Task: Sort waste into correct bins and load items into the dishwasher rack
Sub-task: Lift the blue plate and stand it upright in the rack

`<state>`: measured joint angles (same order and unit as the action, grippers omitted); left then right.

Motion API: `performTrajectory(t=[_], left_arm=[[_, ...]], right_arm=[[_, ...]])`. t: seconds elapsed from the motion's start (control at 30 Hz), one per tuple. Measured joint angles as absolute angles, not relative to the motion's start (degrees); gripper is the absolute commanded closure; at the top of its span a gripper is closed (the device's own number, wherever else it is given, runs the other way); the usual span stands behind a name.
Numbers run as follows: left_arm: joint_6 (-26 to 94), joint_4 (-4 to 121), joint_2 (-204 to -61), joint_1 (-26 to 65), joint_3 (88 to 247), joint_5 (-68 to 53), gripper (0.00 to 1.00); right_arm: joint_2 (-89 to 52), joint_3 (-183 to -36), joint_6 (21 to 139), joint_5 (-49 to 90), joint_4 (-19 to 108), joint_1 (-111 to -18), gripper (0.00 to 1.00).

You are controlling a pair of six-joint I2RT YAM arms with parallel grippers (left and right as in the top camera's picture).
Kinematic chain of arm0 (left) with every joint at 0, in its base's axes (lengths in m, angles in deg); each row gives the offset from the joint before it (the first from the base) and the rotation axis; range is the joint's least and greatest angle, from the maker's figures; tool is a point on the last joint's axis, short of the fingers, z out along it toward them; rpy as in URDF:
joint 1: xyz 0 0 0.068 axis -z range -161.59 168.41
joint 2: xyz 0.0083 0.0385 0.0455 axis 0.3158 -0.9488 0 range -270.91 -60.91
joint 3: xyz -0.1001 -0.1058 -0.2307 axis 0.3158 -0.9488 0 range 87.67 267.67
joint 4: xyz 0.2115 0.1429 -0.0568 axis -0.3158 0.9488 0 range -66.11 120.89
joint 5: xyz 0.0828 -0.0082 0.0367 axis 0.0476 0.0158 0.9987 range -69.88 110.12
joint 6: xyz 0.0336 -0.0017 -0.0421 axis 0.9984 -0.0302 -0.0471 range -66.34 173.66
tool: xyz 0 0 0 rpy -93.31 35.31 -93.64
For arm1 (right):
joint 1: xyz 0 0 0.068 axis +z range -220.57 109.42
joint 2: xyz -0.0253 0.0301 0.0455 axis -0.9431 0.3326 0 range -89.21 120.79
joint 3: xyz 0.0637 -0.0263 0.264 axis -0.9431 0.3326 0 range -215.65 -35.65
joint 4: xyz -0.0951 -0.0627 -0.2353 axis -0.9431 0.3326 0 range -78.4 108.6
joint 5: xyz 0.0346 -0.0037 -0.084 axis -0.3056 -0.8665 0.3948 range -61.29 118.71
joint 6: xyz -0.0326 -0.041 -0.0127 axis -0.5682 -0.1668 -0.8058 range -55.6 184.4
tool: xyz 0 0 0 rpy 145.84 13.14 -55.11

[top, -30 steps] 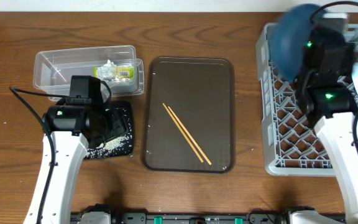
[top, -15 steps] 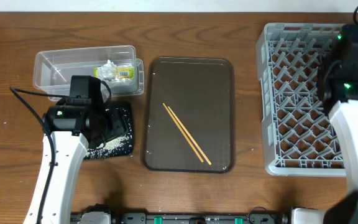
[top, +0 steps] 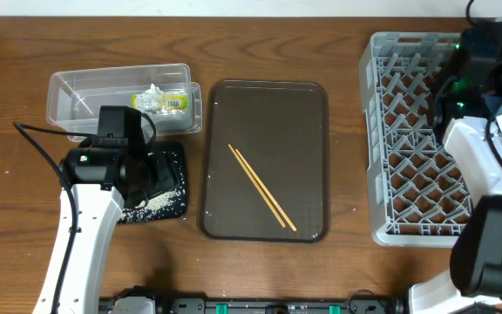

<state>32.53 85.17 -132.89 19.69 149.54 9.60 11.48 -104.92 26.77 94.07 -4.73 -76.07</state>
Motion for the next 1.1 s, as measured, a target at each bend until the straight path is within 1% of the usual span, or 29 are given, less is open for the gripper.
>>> performTrajectory(t=[0.23,0.3,0.33,0.4,0.5,0.63,0.67,0.73,0.8,0.9,1.0,1.03,1.1], left_arm=[[32.51,84.93,-132.92,19.69,149.52,9.62,0.34],[32.51,84.88,-132.92,19.69,149.54,9.62,0.34],[32.53,84.86,-132.89,19.69,149.54,9.62,0.34],[32.53,84.78,-132.92,19.69,149.54,9.62,0.34],[32.53,84.73,-132.92,19.69,149.54,9.62,0.34],[32.53,84.73,-132.92,19.69,149.54,9.62,0.34],[32.53,84.73,-132.92,19.69,149.54,9.62,0.34],[32.53,84.71,-132.92,19.69,149.54,9.62,0.34],[32.53,84.71,-132.92,19.69,149.54,9.62,0.34],[32.53,84.73,-132.92,19.69,149.54,9.62,0.34],[32.53,84.71,-132.92,19.69,149.54,9.6,0.34],[32.53,84.71,-132.92,19.69,149.54,9.6,0.34],[32.53,84.71,-132.92,19.69,149.54,9.62,0.34]], right_arm=[[13.42,-105.65,27.36,94.09,-4.95,-73.93,0.99],[13.53,-105.75,28.37,94.14,-3.75,-72.71,0.96],[13.55,-105.75,28.93,94.25,-3.29,-72.23,0.94],[13.88,-105.75,29.87,94.42,-2.55,-70.91,0.85],[14.71,-105.67,30.68,94.79,-1.0,-68.97,0.76],[15.43,-105.6,31.54,96.08,1.56,-66.61,0.54],[15.43,-105.58,31.99,96.56,2.37,-65.97,0.5],[15.41,-105.6,33.35,97.68,4.97,-65.21,0.44],[15.41,-105.51,35.12,97.98,7.9,-64.64,0.39],[15.17,-105.45,39.03,96.82,15.96,-63.72,0.36],[14.27,-105.3,43.36,93.37,23.59,-63.13,0.34],[13.51,-105.27,44.93,91.49,26.04,-63.13,0.32],[10.99,-105.21,48.12,86.29,30.63,-63.13,0.31]])
